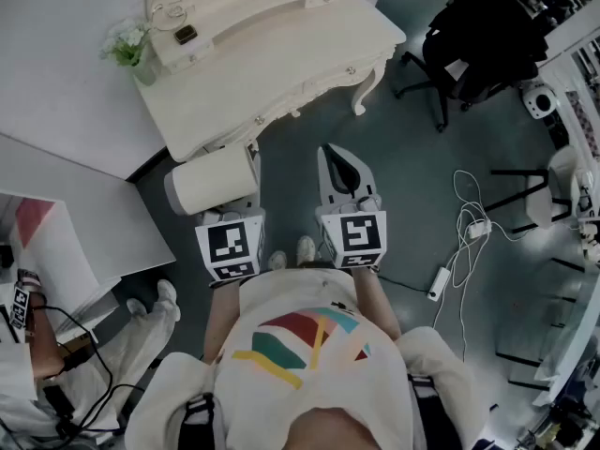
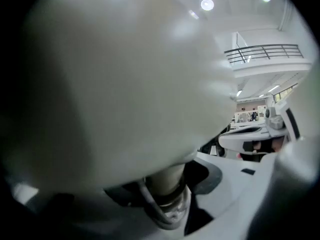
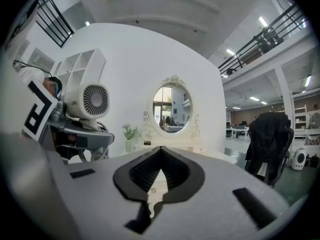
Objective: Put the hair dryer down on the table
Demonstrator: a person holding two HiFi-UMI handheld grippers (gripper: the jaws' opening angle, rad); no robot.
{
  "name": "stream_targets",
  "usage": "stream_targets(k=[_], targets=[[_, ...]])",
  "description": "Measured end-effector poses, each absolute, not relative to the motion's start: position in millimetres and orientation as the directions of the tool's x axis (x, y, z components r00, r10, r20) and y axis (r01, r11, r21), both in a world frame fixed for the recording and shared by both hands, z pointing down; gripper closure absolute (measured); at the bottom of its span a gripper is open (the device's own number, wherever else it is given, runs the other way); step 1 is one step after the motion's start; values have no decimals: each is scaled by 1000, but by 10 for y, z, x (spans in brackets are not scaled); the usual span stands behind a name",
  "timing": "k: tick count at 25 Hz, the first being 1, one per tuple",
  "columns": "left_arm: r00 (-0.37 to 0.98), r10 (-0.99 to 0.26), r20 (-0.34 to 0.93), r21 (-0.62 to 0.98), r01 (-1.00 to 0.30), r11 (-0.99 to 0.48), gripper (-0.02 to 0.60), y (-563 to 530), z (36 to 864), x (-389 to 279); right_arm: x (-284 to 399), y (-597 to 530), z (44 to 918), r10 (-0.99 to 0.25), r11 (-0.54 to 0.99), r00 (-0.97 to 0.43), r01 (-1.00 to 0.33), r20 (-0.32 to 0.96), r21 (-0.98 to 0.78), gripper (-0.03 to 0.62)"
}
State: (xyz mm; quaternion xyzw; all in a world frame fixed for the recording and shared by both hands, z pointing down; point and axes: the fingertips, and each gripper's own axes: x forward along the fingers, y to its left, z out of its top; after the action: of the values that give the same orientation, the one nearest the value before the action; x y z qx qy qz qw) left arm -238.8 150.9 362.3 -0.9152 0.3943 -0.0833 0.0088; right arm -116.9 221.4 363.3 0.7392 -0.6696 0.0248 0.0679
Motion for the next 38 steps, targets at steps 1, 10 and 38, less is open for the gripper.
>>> stream_targets(k=[1,10,38], targets=[[676,-721,149,-82,-719,-691,376,1509,3631,-2371,-1159,2212,3637,-986,-94,102,-993,129,66,597],[683,-717,141,-62,-717,-694,376,1519,3585,-2257,-1044,2218,3673,-987,-82,93,-993,135,86,597],[634,-769,81,-92,-764,-639,376,1109,3557,-1644,-243,1958,3881,-992,-2,8,-999,127,44,597]])
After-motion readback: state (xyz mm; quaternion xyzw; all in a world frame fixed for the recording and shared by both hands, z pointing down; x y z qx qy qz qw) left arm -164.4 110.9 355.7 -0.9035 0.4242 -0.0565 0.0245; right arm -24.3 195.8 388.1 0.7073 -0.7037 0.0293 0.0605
